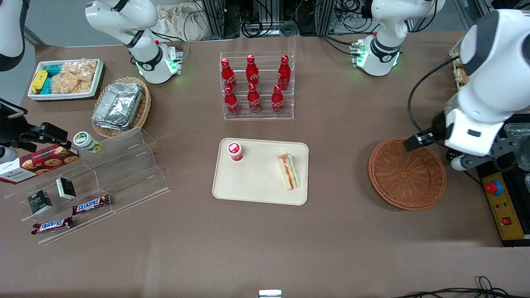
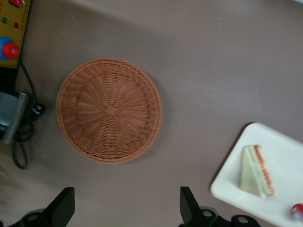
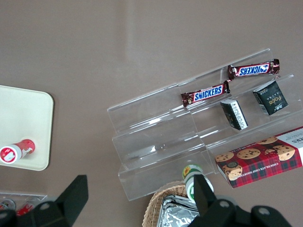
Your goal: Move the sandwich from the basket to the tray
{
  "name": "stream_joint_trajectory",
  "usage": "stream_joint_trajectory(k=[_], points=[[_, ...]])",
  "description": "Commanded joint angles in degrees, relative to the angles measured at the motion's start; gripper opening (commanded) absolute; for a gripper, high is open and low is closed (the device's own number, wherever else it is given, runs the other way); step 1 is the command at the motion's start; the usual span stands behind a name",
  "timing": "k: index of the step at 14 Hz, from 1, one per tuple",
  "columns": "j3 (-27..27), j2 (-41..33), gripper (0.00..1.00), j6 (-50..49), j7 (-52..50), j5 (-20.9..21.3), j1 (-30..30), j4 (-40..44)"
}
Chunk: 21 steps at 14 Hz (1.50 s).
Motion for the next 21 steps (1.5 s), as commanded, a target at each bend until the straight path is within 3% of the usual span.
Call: stream_joint_trajectory(k=[1, 5, 9, 21], points=[[8.32, -6.58, 1.0, 0.32, 9.72, -2.2, -3.91, -6.25], [18.26, -11.95, 1.0, 2.95, 18.97, -2.99, -9.01, -12.31], [19.6, -19.16, 1.0, 10.07, 19.69, -3.0, -8.93, -23.04], [19.34, -15.13, 1.0, 3.75, 19.69, -2.12, -8.49, -14.44]])
